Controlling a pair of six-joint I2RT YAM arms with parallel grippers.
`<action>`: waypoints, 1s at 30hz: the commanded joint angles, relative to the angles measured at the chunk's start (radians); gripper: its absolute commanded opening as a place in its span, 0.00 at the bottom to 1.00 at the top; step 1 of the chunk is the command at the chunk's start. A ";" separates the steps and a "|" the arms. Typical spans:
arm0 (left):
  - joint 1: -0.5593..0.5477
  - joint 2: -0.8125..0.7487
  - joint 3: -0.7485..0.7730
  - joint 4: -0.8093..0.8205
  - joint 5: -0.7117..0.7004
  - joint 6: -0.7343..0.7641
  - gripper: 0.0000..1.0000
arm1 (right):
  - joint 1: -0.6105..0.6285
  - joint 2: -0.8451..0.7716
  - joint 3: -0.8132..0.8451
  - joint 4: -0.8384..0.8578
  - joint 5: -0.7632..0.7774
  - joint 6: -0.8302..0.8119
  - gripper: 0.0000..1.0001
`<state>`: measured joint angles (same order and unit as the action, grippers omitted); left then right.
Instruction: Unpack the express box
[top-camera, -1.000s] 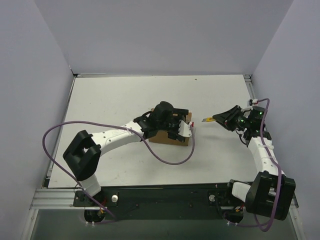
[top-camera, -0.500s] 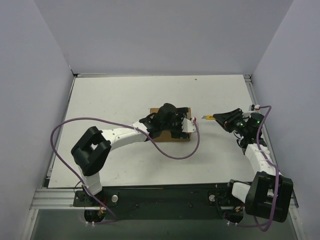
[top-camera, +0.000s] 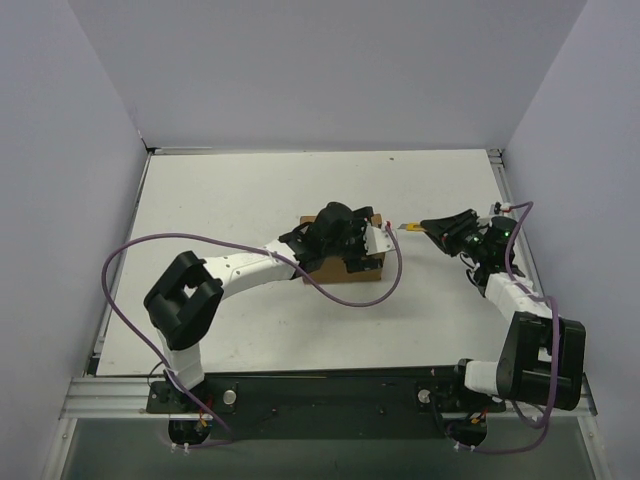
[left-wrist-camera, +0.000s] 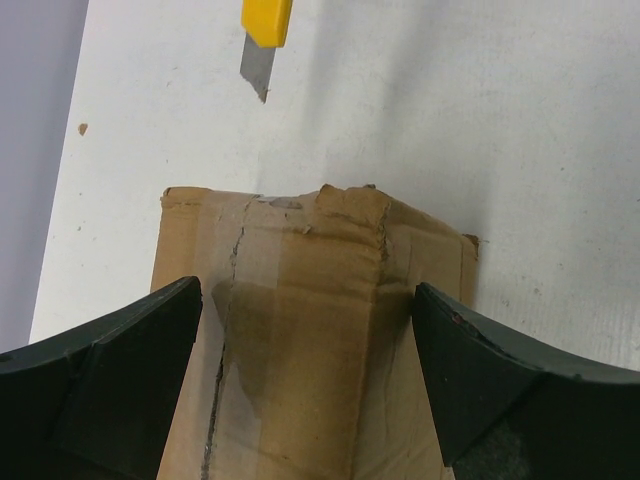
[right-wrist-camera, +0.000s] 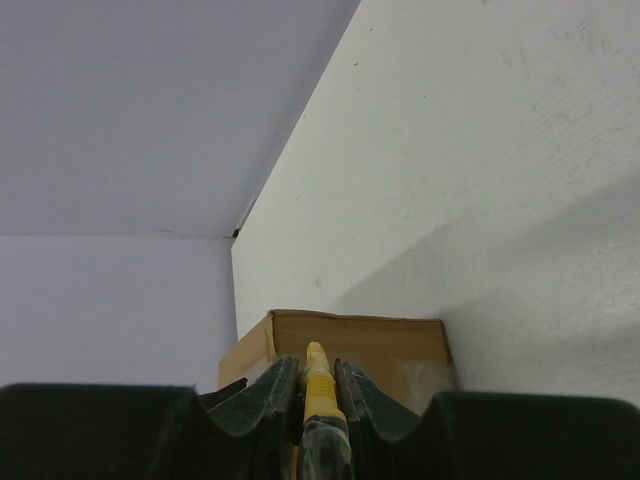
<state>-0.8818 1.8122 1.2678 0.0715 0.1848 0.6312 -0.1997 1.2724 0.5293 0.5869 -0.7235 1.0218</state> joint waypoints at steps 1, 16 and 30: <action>0.007 0.016 0.068 0.025 -0.005 -0.040 0.95 | 0.028 0.036 0.078 0.106 0.007 0.001 0.00; 0.006 0.026 0.094 -0.029 0.007 -0.065 0.92 | 0.135 0.171 0.169 0.174 0.016 0.049 0.00; 0.004 0.045 0.110 -0.032 0.008 -0.082 0.92 | 0.132 0.165 0.158 0.159 0.015 0.020 0.00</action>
<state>-0.8806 1.8503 1.3308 0.0322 0.1860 0.5751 -0.0570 1.4536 0.6586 0.6918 -0.7033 1.0698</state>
